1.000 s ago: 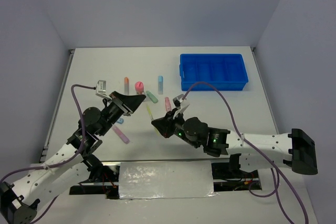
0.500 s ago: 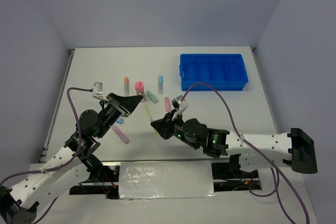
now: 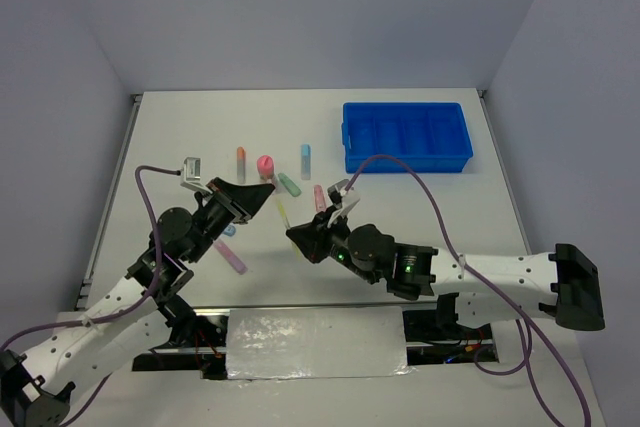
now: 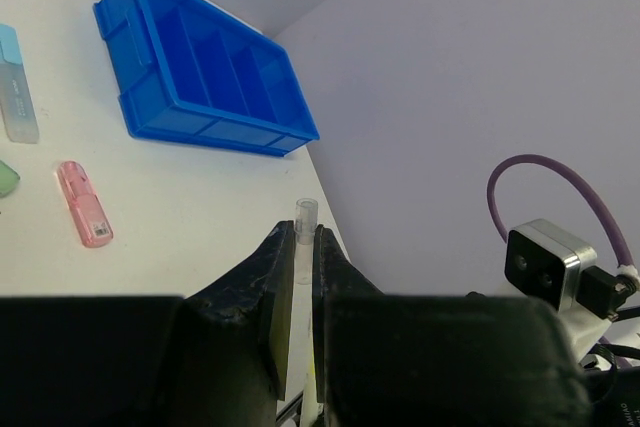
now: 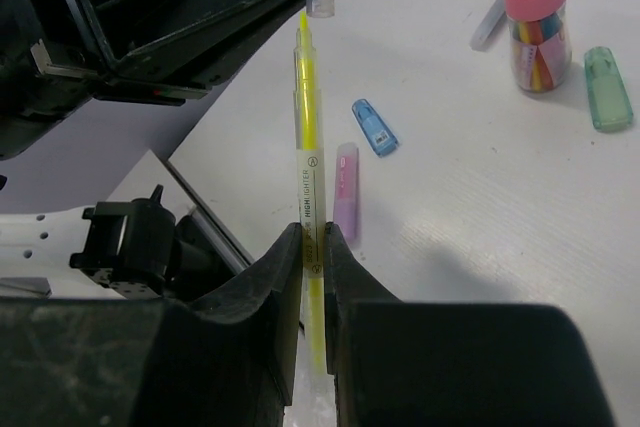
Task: Sort the stationery into containers
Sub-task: Close the pen cap on the pen.
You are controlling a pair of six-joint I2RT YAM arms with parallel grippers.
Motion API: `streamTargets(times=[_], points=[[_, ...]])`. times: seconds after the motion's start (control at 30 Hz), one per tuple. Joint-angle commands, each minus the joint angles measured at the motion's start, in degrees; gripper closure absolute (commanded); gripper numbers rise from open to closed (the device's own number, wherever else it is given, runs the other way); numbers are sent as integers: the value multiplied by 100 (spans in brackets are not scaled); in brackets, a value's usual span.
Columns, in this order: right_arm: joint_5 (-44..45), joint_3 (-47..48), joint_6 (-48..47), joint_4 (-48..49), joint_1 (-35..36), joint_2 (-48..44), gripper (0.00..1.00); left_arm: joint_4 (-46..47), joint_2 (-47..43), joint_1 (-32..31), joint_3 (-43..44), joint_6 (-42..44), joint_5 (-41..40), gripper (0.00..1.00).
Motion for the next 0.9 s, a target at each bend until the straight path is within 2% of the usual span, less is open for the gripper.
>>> streamTargets(times=[0.0, 0.87], points=[[256, 336, -31, 69, 45, 40, 100, 388, -7, -30, -13, 104, 70, 100], [256, 538, 48, -239, 45, 251, 100, 186, -103, -30, 84, 288, -36, 100]])
